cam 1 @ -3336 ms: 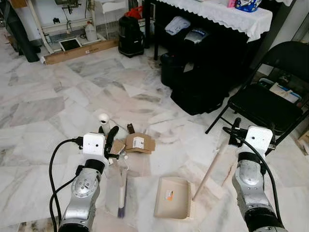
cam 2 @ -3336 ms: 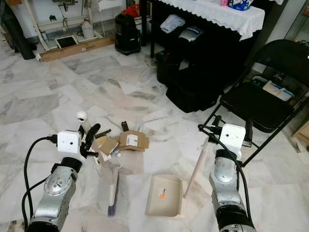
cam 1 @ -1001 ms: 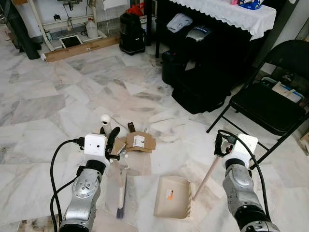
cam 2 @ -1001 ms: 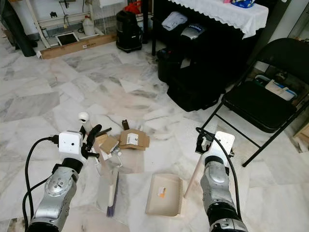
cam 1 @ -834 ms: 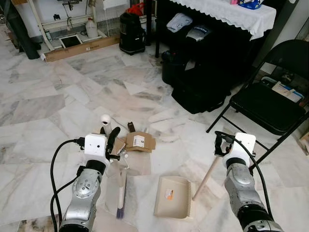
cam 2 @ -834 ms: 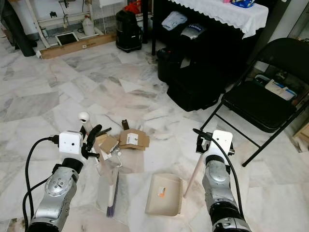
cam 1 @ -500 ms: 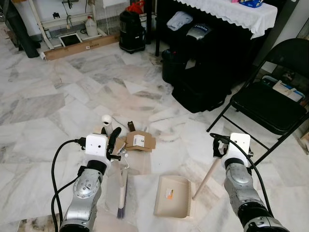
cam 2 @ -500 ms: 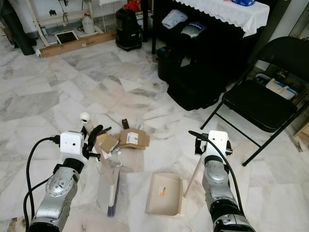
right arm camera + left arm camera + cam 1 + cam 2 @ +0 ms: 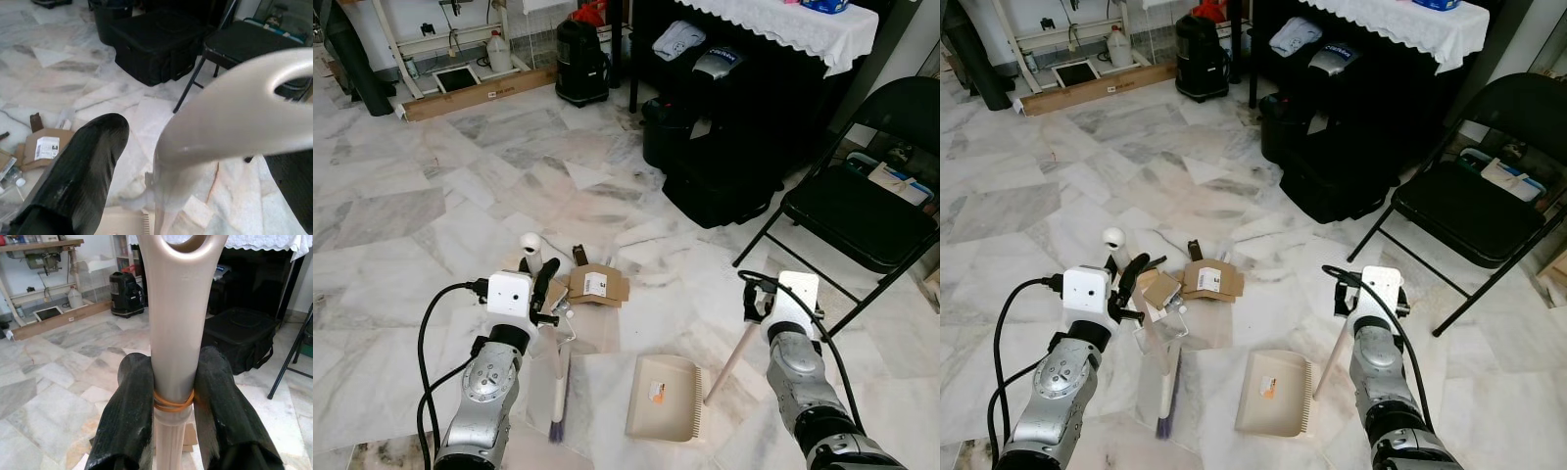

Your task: Sweep floor

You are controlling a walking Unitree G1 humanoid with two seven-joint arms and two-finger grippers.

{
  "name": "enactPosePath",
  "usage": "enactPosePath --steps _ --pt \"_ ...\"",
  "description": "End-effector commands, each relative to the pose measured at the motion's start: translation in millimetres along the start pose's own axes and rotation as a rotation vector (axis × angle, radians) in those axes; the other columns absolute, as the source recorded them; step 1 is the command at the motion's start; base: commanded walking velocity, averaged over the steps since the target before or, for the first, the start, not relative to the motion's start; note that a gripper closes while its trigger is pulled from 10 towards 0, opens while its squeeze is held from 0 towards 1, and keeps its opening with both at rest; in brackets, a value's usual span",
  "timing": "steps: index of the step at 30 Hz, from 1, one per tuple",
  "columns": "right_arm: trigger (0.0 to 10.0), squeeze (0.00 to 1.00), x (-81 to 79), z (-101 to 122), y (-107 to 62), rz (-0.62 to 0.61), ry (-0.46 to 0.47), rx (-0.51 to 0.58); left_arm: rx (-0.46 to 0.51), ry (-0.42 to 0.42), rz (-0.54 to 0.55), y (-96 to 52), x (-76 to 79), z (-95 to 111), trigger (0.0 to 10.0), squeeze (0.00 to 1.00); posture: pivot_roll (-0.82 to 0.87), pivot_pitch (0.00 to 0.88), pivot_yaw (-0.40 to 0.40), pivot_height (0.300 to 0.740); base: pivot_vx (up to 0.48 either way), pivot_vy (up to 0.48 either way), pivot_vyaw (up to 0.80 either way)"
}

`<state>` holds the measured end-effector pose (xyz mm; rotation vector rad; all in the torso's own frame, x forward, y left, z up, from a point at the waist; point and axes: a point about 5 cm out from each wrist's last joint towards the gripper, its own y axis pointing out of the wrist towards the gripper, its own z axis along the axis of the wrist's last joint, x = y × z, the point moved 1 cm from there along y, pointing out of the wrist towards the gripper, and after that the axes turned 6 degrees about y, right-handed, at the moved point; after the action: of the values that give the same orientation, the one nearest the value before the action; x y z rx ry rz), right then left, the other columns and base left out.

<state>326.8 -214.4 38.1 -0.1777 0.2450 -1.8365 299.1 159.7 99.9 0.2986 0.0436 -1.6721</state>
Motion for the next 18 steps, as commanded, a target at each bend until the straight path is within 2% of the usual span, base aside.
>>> enactPosePath --steps 1,7,8,9,10,11,18 --pt "10.0 0.0 1.5 0.0 1.1 0.0 0.008 -0.007 0.032 0.014 0.0 -0.2 -1.0 5.7 10.0 0.0 0.03 0.085 -0.039 0.74 0.0 0.0 0.0" --pt "10.0 0.0 -0.7 -2.1 0.6 0.011 0.008 -0.012 0.033 0.014 0.001 -0.4 -0.9 6.0 10.0 0.0 0.04 0.081 -0.04 0.74 0.0 0.0 0.0" --pt "4.2 0.0 -0.9 -2.1 0.7 0.014 0.009 -0.012 0.033 0.015 0.001 -0.4 -0.7 6.0 10.0 0.0 0.04 0.08 -0.041 0.74 0.0 0.0 0.0" --pt "4.2 0.0 -0.9 -2.1 0.7 0.014 0.009 -0.012 0.033 0.015 0.001 -0.4 -0.7 6.0 10.0 0.0 0.04 0.08 -0.041 0.74 0.0 0.0 0.0" --pt "1.5 0.0 -0.9 -2.1 0.8 0.016 0.008 -0.012 0.033 0.015 0.002 -0.3 -0.6 6.0 10.0 0.0 0.04 0.08 -0.041 0.74 0.0 0.0 0.0" --pt "0.0 0.0 -1.0 -1.9 0.9 0.017 0.01 -0.011 0.033 0.015 0.002 -0.2 -0.7 6.0 10.0 0.0 0.04 0.08 -0.041 0.74 0.0 0.0 0.0" --pt "0.0 0.0 -3.0 -0.7 1.1 0.031 0.013 -0.001 0.033 0.019 0.004 0.0 -0.8 6.0 10.0 0.0 0.04 0.077 -0.042 0.74 0.0 0.0 0.0"
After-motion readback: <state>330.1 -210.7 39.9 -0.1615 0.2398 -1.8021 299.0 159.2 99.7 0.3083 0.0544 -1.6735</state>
